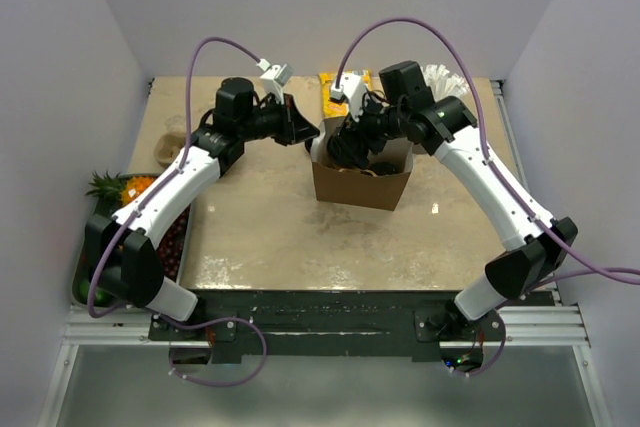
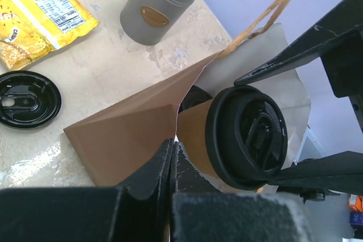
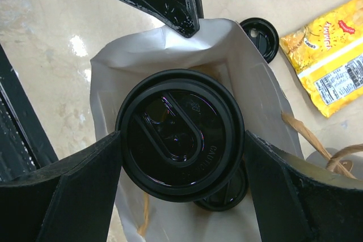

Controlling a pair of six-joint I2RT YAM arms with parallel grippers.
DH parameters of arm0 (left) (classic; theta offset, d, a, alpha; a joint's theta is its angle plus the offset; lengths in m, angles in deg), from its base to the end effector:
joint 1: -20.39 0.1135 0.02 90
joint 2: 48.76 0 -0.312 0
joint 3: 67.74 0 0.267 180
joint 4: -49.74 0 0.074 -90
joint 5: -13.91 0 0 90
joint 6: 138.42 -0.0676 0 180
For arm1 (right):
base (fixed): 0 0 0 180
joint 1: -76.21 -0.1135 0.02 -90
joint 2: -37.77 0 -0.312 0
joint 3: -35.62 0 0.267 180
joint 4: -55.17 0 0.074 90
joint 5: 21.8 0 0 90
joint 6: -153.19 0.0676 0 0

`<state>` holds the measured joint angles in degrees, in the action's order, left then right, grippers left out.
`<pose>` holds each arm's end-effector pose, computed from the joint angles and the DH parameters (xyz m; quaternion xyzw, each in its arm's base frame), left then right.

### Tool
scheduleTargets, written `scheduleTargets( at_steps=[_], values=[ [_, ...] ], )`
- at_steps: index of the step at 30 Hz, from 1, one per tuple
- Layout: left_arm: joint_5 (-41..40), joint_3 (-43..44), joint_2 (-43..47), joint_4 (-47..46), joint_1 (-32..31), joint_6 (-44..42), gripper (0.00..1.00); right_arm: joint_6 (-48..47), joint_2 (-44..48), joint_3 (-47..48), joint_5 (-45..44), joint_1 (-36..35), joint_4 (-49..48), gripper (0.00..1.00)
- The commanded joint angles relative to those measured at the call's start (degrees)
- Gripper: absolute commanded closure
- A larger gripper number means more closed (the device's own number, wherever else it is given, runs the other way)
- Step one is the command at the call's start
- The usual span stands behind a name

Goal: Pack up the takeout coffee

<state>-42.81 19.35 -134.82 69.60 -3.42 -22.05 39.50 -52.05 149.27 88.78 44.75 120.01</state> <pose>0.3410 -0.1910 0.3874 0.1492 0.7827 -0.4473 0.4062 0.3005 0.2117 0.4433 -0.4801 0.7594 0.1898 0.3960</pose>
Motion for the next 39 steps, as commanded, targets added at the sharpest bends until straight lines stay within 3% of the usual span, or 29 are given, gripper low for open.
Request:
scheduleTargets(
  at_steps=[1,12,25,39],
  values=[
    [1.62,-1.33,2.48,-1.07,-0.36,1.05,1.00,-0.84,2.11,-1.17,1.57,0.09,-1.84,0.38],
    [3.46,-3.88,3.18,-1.51,-0.36,0.35,1.00,-3.48,3.51,-12.50,6.05,0.17,-12.03,0.38],
    [4.08,-3.36,2.04,-1.07,-0.36,-0.62,1.00,-6.99,0.17,-18.39,8.60,0.70,-18.54,0.38],
    [4.25,-0.28,-0.51,-0.72,-0.36,-1.58,1.00,-12.70,-5.54,-14.79,3.68,0.70,-16.53,0.39]
  ],
)
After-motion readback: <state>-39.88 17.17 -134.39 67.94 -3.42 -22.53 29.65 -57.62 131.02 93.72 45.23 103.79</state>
